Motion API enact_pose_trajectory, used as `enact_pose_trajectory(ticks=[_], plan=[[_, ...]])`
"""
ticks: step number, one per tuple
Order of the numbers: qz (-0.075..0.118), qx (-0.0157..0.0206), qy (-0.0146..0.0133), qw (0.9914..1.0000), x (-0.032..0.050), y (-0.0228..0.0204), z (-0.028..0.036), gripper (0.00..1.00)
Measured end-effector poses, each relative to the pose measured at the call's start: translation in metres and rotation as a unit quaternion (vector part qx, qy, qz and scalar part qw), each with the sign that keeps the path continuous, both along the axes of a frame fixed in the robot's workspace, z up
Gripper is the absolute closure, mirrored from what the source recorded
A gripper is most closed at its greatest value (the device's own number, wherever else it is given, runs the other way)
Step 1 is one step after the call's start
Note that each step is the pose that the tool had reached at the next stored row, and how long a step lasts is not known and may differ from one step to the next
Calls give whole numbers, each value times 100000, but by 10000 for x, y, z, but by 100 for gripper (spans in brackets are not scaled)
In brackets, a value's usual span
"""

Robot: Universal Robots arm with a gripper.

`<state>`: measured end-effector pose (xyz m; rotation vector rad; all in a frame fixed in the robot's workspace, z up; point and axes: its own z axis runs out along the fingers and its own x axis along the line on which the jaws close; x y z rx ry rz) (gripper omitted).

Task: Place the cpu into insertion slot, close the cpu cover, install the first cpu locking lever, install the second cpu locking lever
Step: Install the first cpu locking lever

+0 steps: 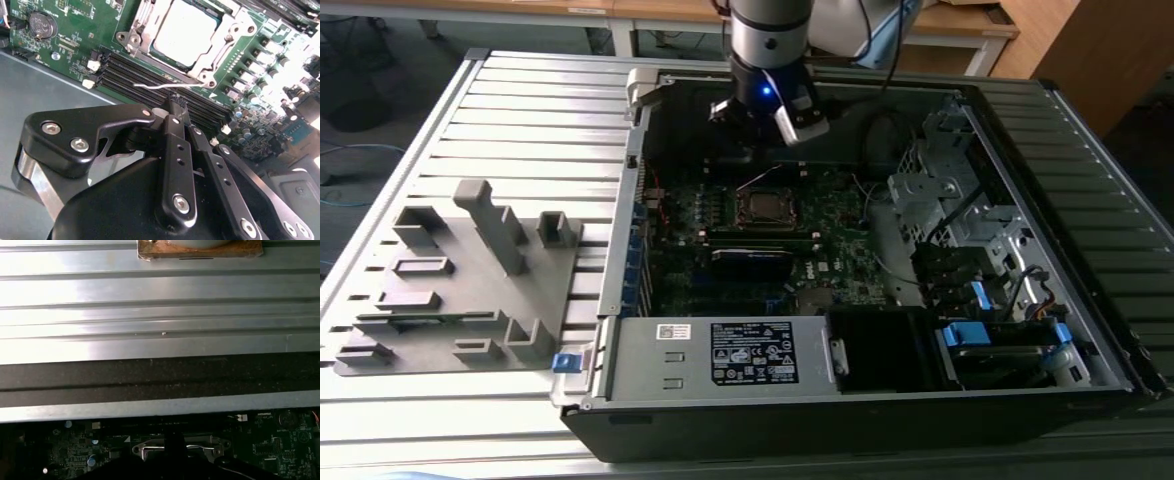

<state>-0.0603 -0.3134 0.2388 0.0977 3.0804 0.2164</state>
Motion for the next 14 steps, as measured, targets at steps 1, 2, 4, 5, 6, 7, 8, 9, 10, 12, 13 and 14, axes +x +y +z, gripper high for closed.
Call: enact_pose_trajectory(ticks=[1,2,4,5,6,7,8,9,10,12,13,14], plan=[[2,2,-1,100000,9,0,-3,89],[0,3,-2,100000,18,0,-7,89],[0,-10,-7,100000,34,0,-16,89],[-2,-23,-8,100000,40,0,-22,89],[-1,-32,-3,100000,44,0,-28,89],[3,-36,-4,100000,47,0,-35,89],[2,-41,-1,100000,49,0,-42,89],[-8,-47,2,100000,49,0,-49,89],[-5,-45,-1,100000,50,0,-57,89],[0,-75,-3,100000,52,1,-69,89],[-1,-118,3,100000,54,3,-72,89],[-1,-199,1,100000,55,9,-75,89]])
